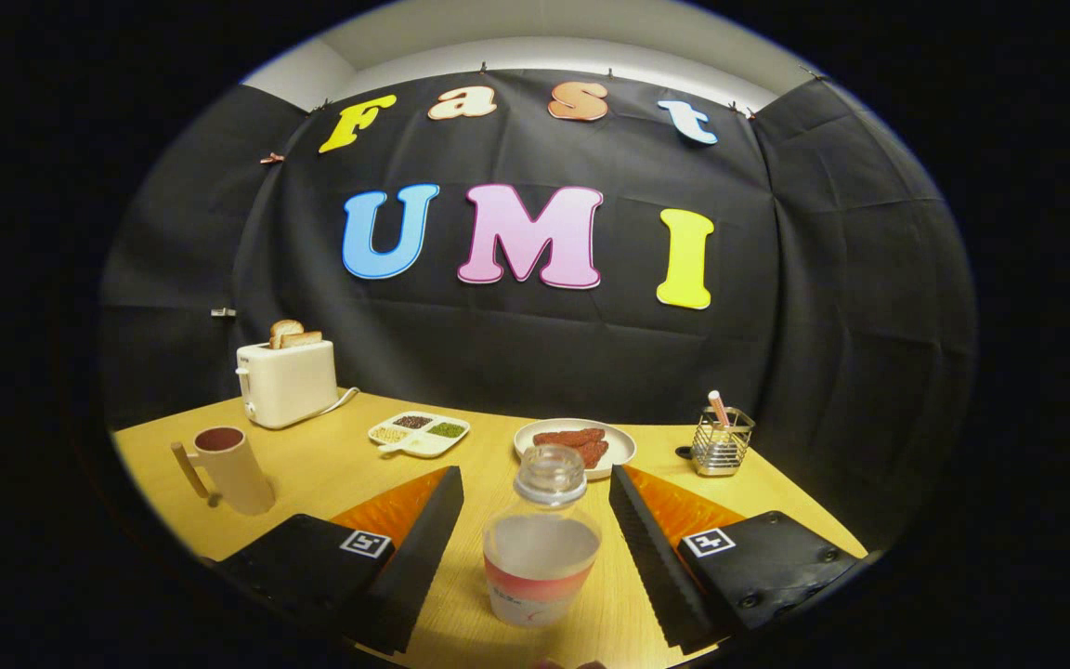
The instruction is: Take the bottle from table, then pour the juice into the cup, finally place the bottle on the coaster
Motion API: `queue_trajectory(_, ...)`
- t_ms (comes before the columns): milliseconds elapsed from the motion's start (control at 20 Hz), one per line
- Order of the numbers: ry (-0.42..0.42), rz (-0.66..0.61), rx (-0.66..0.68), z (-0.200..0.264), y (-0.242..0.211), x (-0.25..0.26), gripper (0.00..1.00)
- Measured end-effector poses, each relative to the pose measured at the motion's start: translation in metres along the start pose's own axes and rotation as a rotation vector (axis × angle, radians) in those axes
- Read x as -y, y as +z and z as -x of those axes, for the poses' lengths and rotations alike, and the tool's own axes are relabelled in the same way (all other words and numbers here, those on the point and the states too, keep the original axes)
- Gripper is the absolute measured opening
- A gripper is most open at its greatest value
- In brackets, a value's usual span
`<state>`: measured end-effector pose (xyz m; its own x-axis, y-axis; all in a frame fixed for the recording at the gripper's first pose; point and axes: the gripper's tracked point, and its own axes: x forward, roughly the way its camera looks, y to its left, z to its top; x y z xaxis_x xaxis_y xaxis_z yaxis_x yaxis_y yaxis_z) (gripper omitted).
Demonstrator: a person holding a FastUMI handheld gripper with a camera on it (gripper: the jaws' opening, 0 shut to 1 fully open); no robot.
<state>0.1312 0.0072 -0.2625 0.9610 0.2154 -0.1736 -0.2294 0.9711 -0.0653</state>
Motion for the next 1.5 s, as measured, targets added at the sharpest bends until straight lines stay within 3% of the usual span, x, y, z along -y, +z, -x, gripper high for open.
queue_trajectory(550, -0.043, -0.036, -0.037, -0.023, -0.045, 0.008, 0.97)
queue_trajectory(650, -0.049, -0.050, -0.034, -0.028, -0.046, 0.010, 0.83)
queue_trajectory(700, -0.049, -0.052, -0.041, -0.030, -0.049, 0.009, 0.82)
queue_trajectory(1000, -0.021, -0.041, -0.056, -0.030, -0.052, 0.008, 0.80)
queue_trajectory(1250, 0.032, 0.012, -0.108, -0.029, -0.047, 0.002, 0.76)
queue_trajectory(1500, 0.061, 0.152, -0.118, -0.025, -0.012, -0.005, 0.76)
